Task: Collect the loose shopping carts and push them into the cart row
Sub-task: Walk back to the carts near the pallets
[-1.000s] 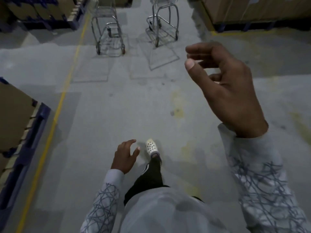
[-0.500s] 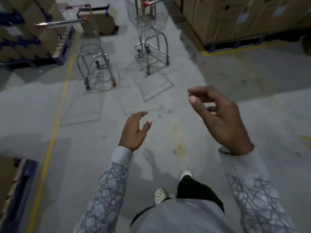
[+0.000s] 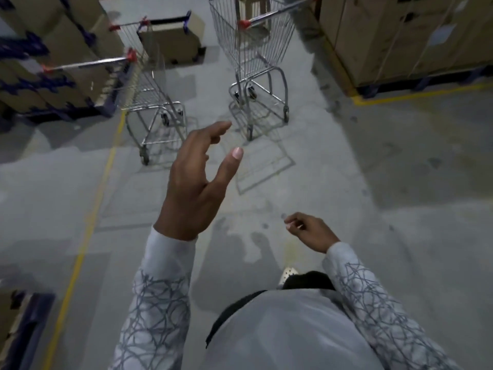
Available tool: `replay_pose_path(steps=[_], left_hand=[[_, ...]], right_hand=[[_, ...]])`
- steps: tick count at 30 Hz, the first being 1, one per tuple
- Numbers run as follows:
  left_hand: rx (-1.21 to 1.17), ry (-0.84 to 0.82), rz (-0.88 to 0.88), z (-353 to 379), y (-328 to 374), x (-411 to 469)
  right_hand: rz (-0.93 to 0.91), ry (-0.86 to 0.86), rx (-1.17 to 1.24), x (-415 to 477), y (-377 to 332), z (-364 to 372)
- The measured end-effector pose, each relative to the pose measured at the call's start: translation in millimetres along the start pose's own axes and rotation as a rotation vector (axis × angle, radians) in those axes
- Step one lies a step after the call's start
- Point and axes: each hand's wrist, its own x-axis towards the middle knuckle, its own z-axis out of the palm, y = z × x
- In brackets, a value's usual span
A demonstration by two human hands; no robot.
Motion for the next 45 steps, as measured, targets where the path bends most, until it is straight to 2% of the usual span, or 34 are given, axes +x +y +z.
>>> replay_pose_path(steps=[5,8,15,22,27,31,35,41,45], left_hand=[[-0.002,0.015,-0.035,21.4,-8.8,86.0],[-0.038,0.024,-0.067,43.2,-36.9,139.5],[-0.096,-0.043,-0.226,137.3,-174.6,267.8],[-0.093,-0.212,-0.388,236.0,-327.0,424.9],[-0.027,-0.426,-0.449,291.9,-385.0,525.7],[0.025,-0.499,-0.477,338.7,-423.4,582.3],[0.092,-0.562,-0.520,390.4,-447.0,625.8],[0.118,-0.576,-0.615,465.8,-458.2,693.9],[0.049,-0.405,-0.549,493.4,-429.7,753.0]], right_hand=[[0.051,-0.053,-0.036,91.2,-6.4,-57.2],[0.060,-0.085,-0.029,145.3,-12.7,-76.8],[0.030,-0.133,0.037,308.3,-33.1,-128.2],[-0.113,0.069,-0.033,474.8,-111.8,-255.6],[-0.311,0.279,-0.138,536.5,-191.0,-371.6],[-0.463,0.500,-0.135,568.2,-233.2,-447.9],[-0.594,0.651,-0.111,598.2,-249.1,-513.8],[-0.730,0.629,-0.124,665.4,-236.0,-610.0],[-0.727,0.595,-0.131,731.4,-217.8,-654.4]])
